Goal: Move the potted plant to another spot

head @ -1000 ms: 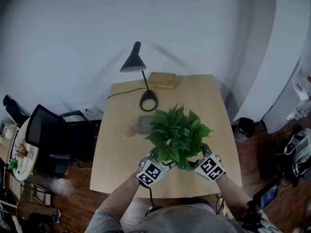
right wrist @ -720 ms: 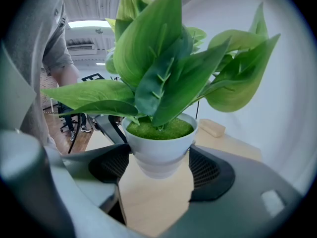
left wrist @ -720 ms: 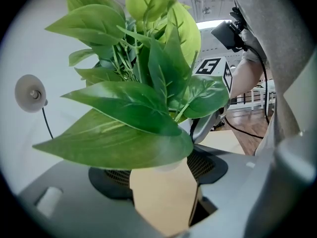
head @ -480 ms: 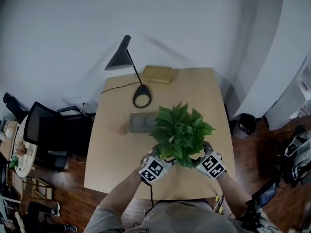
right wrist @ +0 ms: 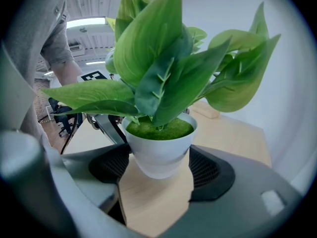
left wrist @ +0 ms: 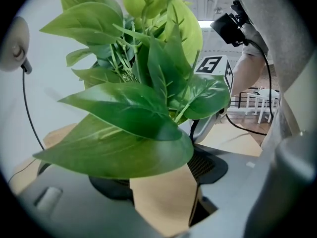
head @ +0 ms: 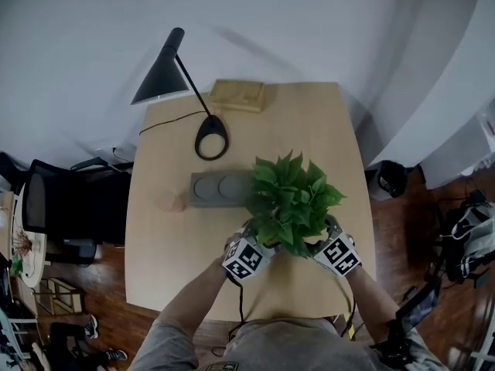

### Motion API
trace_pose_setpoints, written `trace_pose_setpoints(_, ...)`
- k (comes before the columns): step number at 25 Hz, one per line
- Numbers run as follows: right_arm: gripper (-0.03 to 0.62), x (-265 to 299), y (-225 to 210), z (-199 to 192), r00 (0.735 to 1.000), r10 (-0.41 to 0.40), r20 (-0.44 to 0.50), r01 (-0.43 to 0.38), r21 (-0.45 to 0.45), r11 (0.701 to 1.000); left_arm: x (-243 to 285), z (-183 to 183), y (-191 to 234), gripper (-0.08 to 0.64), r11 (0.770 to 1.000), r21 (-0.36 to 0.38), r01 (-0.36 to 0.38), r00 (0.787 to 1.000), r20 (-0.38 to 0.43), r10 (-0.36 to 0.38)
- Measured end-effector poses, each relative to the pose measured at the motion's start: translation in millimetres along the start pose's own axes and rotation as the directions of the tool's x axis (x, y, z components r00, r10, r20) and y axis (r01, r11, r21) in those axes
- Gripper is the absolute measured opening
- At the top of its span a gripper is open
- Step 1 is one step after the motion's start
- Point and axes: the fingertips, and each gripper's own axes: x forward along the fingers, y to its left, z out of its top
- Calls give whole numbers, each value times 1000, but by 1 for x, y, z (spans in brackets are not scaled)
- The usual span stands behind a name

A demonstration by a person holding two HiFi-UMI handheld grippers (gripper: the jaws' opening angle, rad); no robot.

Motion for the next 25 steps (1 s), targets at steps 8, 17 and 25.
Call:
trace_pose_setpoints(8, 387, 27, -37, -34, 999, 2, -36, -1, 25, 1000, 46, -26, 20, 330, 1000, -19, 15, 999, -37, -16)
trace_pose_setpoints(17, 385, 34, -56, -54, 999, -21, -34, 21, -10, 1000, 75, -37, 22, 328, 1000, 15, -17, 999, -42, 18)
trace_pose_setpoints(25, 383, 36, -58, -56, 1000, -21, -22, 21, -31, 999, 78, -40, 23, 330, 998, 49, -45, 998, -40, 47)
